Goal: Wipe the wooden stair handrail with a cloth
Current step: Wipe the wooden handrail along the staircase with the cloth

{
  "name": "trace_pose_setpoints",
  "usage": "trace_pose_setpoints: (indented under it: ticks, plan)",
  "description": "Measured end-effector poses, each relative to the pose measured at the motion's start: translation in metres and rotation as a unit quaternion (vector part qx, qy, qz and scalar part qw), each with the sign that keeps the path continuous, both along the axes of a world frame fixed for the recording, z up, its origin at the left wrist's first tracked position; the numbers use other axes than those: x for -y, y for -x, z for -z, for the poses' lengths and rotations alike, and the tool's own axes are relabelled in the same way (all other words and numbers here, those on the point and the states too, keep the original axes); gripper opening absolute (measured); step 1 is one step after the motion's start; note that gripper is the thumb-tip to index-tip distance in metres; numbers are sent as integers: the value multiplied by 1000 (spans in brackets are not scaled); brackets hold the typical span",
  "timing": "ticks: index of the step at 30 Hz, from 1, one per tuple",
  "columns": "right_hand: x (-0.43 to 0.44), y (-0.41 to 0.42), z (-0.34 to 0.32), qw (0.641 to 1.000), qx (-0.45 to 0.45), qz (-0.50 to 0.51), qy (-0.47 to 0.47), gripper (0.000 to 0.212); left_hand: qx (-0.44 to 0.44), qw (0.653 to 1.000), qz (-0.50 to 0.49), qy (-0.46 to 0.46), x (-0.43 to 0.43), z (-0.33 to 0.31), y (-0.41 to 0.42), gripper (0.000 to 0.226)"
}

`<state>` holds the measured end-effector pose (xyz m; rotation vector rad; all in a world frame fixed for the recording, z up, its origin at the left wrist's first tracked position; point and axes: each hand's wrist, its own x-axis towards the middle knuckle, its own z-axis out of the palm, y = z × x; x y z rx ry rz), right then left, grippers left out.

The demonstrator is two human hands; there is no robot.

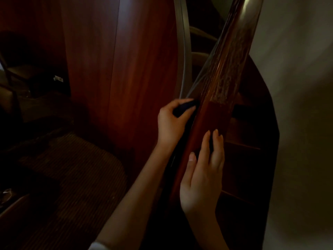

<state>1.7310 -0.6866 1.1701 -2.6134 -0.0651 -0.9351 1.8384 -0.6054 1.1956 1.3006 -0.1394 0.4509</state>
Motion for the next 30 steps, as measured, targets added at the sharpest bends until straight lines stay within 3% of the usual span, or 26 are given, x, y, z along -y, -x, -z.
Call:
trace_pose_setpoints:
  ticks: [5, 14, 18, 30]
  plan:
    - [2, 1, -2, 1000, 1, -13, -5, 57, -6, 999, 23, 46, 6, -16, -31, 15]
    - [3, 1, 0, 1000, -9, -15, -7, 59, -1, 997, 79, 9, -28, 63, 82, 25]
    - [4, 2, 1, 1000, -13, -24, -9, 57, -15, 995, 57, 76, -21, 92, 110, 26]
    - [3, 0, 0, 1000, -11, -16, -14, 57, 65, 987, 80, 123, 12, 4, -33, 33]
